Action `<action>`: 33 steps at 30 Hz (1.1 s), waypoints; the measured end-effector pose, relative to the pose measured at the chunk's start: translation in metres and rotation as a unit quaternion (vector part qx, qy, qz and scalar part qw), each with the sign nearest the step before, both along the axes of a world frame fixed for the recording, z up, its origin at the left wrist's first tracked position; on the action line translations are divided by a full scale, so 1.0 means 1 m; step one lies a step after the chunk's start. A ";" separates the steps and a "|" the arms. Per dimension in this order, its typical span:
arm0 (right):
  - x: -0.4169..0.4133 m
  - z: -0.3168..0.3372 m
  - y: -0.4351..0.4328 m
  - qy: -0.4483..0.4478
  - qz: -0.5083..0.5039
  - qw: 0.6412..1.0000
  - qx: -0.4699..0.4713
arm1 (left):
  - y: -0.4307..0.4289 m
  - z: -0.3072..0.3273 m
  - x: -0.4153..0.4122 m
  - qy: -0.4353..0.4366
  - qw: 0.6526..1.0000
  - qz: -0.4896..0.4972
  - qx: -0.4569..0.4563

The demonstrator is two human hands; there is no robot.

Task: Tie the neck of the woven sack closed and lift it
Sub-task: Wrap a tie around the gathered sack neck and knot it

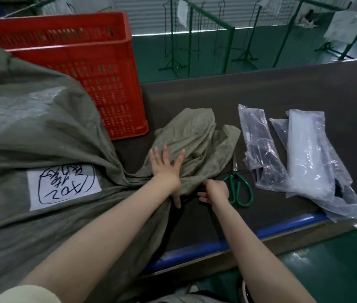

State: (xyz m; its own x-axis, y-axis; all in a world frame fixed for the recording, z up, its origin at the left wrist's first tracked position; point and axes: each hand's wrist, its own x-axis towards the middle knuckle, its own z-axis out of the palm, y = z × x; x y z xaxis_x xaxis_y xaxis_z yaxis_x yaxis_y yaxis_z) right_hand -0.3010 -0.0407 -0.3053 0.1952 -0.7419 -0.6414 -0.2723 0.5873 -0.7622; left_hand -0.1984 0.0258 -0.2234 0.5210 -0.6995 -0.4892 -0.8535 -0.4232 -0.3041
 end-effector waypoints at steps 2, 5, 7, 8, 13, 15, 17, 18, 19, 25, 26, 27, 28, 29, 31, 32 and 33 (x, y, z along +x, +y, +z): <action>0.010 0.002 0.005 -0.001 0.036 0.999 -0.035 | 0.002 -0.004 0.007 -0.014 0.998 0.024 -0.050; 0.017 0.010 0.012 -0.068 0.068 0.995 -0.011 | 0.002 -0.004 0.025 0.019 0.994 0.082 -0.065; 0.018 0.012 0.015 -0.087 0.083 0.993 -0.021 | 0.005 -0.010 0.039 0.088 0.983 0.150 -0.062; 0.018 0.011 0.017 -0.092 0.085 0.992 -0.026 | 0.008 -0.014 0.044 0.129 0.969 0.196 -0.073; 0.010 0.002 0.025 -0.093 0.059 0.994 0.011 | 0.013 -0.023 0.056 0.111 0.957 0.231 -0.140; 0.007 0.000 0.026 -0.063 0.058 0.996 0.032 | 0.011 -0.018 0.062 0.132 0.949 0.237 -0.160; 0.006 0.001 0.028 -0.035 0.064 0.996 0.056 | 0.010 -0.011 0.068 0.198 0.920 0.270 -0.202; 0.006 0.002 0.031 -0.021 0.071 0.995 0.067 | 0.010 -0.006 0.071 0.248 0.894 0.294 -0.230; 0.007 0.002 0.032 -0.007 0.082 0.994 0.071 | 0.010 -0.002 0.073 0.304 0.859 0.317 -0.262; 0.022 0.008 0.044 0.072 0.218 0.969 0.090 | 0.010 0.017 0.076 0.471 0.698 0.363 -0.399; 0.026 0.007 0.046 0.088 0.240 0.963 0.090 | 0.011 0.019 0.076 0.479 0.688 0.360 -0.410; 0.030 0.006 0.048 0.101 0.260 0.956 0.087 | 0.013 0.020 0.076 0.483 0.682 0.358 -0.416; 0.034 0.007 0.049 0.112 0.275 0.952 0.080 | 0.014 0.020 0.076 0.489 0.677 0.356 -0.420; 0.038 0.008 0.050 0.118 0.282 0.950 0.069 | 0.015 0.022 0.076 0.491 0.673 0.356 -0.423; 0.044 0.013 0.050 0.101 0.263 0.959 0.030 | 0.017 0.022 0.076 0.502 0.667 0.355 -0.422; 0.048 0.017 0.051 0.079 0.251 0.965 0.005 | 0.016 0.020 0.077 0.508 0.665 0.354 -0.417; 0.051 0.023 0.054 0.055 0.246 0.968 -0.018 | 0.018 0.020 0.076 0.515 0.670 0.350 -0.405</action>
